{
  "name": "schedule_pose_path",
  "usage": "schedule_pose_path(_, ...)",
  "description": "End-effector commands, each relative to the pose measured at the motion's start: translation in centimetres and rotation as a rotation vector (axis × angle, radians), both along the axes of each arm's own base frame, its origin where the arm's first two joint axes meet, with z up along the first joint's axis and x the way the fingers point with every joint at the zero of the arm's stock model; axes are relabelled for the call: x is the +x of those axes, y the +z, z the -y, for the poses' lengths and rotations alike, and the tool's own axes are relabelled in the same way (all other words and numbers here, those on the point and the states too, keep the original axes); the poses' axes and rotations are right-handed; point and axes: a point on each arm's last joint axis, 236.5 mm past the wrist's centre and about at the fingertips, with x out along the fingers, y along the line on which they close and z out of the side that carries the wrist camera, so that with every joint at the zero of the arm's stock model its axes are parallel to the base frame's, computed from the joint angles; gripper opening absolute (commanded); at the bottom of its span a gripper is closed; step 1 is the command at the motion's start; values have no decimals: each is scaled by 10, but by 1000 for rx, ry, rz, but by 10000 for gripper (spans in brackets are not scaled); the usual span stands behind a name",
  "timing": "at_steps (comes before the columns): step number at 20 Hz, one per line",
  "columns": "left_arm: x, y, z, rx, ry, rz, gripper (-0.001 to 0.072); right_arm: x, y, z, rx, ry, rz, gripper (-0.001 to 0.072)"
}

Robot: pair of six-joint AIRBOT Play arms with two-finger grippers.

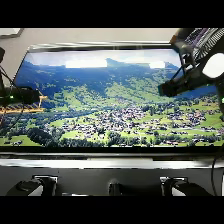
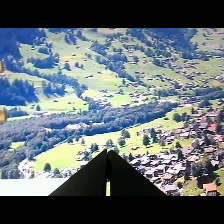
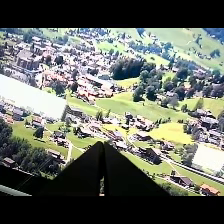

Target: Fold the clothes and pants, and hang the long-sleeved shirts on hangers.

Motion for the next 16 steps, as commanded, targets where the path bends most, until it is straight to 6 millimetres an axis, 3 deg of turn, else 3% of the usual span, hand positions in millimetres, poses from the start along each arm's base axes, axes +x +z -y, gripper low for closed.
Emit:
schedule_pose_path(1, -1, -5, -9, 10, 23, -16, 25, -11, -15, -3, -12, 21, -50, 27)
schedule_pose_path(16, -1, -5, -9, 10, 21, -15, 25, -10, -15, -3, -11, 20, -42, 27)
